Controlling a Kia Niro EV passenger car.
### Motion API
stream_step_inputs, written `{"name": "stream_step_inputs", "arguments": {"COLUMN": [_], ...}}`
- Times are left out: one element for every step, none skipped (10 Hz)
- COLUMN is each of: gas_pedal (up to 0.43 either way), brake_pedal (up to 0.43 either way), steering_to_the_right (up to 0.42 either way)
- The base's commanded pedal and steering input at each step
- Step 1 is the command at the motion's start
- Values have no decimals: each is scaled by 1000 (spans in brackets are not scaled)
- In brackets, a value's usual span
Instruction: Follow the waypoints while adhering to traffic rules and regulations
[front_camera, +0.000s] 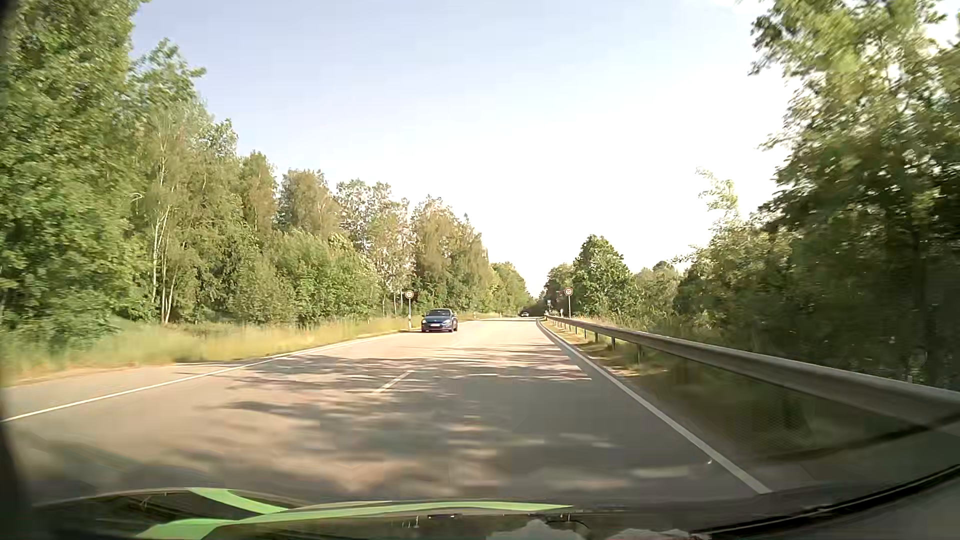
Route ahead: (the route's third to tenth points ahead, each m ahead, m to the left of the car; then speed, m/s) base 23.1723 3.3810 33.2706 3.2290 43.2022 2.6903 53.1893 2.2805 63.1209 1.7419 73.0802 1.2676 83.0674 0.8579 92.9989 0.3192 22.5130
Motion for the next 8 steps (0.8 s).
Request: {"name": "stream_step_inputs", "arguments": {"gas_pedal": [0,0,0,0,0,0,0,0], "brake_pedal": [0,0,0,0,0,0,0,0], "steering_to_the_right": [0,0,1,0,0,0,0,0]}}
